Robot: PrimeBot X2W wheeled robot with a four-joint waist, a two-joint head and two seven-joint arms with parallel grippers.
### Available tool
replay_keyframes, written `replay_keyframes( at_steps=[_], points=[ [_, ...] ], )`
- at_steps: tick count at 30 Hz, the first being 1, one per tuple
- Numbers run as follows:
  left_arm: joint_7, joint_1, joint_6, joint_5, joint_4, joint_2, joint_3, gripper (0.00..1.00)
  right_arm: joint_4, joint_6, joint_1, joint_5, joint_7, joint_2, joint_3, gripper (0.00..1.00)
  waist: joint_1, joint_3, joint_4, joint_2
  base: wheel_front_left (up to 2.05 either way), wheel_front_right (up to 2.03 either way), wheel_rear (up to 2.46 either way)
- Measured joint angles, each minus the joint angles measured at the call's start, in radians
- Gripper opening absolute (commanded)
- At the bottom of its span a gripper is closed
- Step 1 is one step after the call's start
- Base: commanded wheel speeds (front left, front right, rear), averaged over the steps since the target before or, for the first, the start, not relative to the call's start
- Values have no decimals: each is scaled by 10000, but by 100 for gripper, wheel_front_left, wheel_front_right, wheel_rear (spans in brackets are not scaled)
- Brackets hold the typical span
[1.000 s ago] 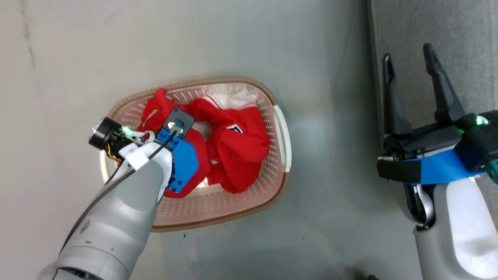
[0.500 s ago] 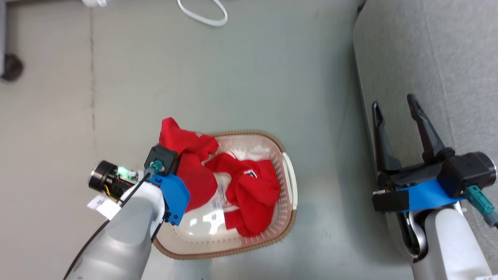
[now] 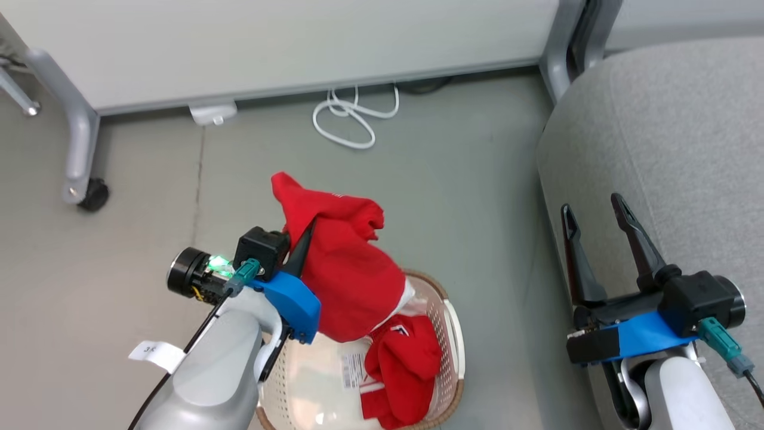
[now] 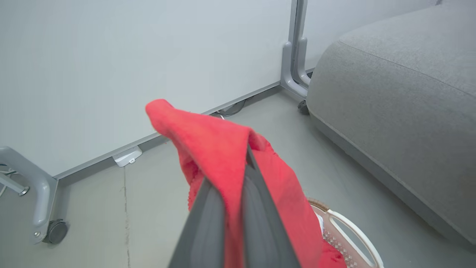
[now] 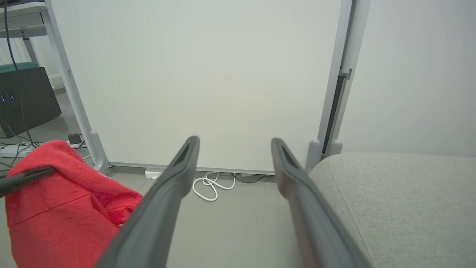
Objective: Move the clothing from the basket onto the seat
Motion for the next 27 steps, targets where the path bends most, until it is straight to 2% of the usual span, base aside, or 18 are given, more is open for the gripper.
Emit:
replay_keyframes(
  at_steps=[5,13,27],
  points=[
    [0,326,-29,-27,-1429,-27,366,0,-4,0,307,77,0,0,50,100,0,-634,17,0,0,0,0],
    [0,406,-111,-35,-3139,-368,504,0,-10,0,640,184,0,0,104,100,0,-1365,33,0,0,0,0],
    [-2,-243,-215,-192,-4633,-596,-109,0,-84,0,958,435,0,0,226,100,1,-1925,45,0,0,0,0]
  ],
)
